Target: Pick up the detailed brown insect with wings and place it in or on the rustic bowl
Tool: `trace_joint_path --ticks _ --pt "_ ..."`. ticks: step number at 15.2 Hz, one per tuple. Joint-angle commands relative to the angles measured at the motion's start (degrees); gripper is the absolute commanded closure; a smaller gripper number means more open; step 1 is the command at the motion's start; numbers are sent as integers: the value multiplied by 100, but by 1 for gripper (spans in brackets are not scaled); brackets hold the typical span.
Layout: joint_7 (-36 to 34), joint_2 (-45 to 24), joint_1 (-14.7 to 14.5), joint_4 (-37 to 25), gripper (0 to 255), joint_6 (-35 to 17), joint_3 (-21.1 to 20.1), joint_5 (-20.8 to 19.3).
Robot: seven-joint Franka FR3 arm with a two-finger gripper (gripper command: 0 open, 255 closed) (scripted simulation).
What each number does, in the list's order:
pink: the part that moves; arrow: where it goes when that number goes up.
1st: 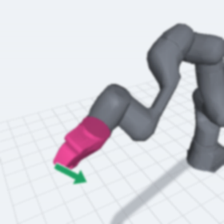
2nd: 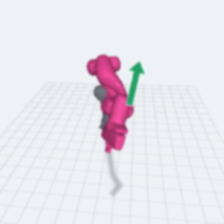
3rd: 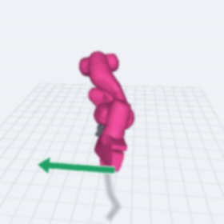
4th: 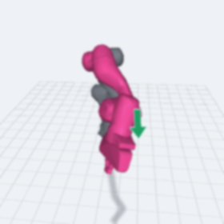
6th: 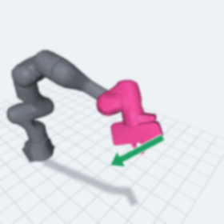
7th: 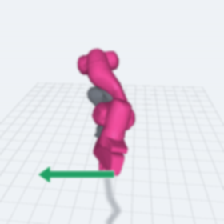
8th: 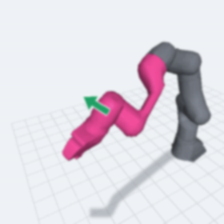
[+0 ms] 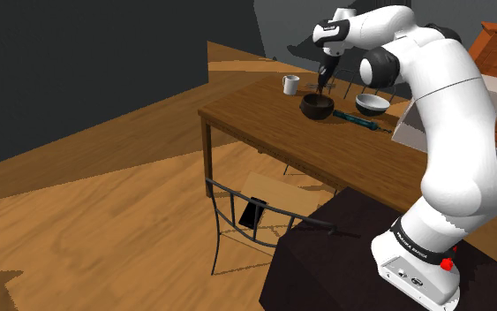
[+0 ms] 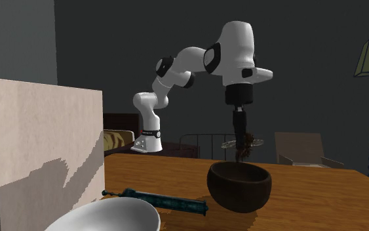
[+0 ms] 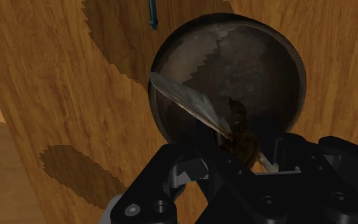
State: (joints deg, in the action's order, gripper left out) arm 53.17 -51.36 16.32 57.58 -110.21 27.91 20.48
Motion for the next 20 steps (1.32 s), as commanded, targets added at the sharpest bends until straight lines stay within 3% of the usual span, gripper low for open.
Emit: trace_joint_path --ticks 1,9,17,18,20 --pt "9 -59 0 42 255 -101 -17 20" --pt "63 -252 -32 344 255 -575 -77 97" --pt "63 -252 -32 344 255 -575 -77 97" --pt "62 -251 -32 345 0 -575 -77 97" --pt "63 -251 -32 345 0 -576 -77 97"
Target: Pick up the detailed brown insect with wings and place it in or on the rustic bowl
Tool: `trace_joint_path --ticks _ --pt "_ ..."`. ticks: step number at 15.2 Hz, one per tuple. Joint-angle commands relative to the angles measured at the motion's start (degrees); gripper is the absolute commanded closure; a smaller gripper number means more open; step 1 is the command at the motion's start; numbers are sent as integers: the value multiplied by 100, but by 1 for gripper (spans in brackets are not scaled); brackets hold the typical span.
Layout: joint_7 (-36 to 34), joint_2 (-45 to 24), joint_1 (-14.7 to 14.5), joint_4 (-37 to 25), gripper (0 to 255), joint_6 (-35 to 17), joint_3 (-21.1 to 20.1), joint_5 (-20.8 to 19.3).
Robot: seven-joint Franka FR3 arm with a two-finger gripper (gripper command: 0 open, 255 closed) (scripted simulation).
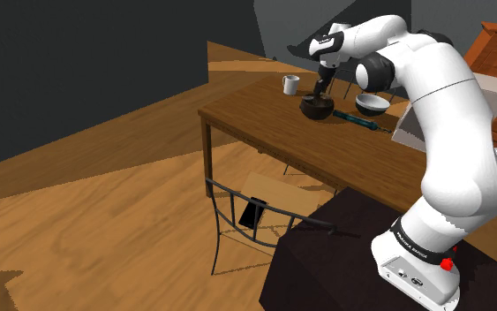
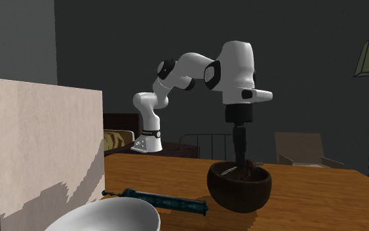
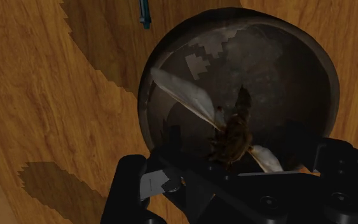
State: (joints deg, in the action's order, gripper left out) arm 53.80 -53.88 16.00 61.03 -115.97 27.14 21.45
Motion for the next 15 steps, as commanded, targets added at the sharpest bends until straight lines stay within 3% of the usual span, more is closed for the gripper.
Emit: trace_joint_path --ticks 1,7,15 --pt "0 0 0 0 0 0 0 0" --pt "-50 361 -52 -95 0 446 92 -104" --pt "-50 361 -52 -95 0 446 92 -105"
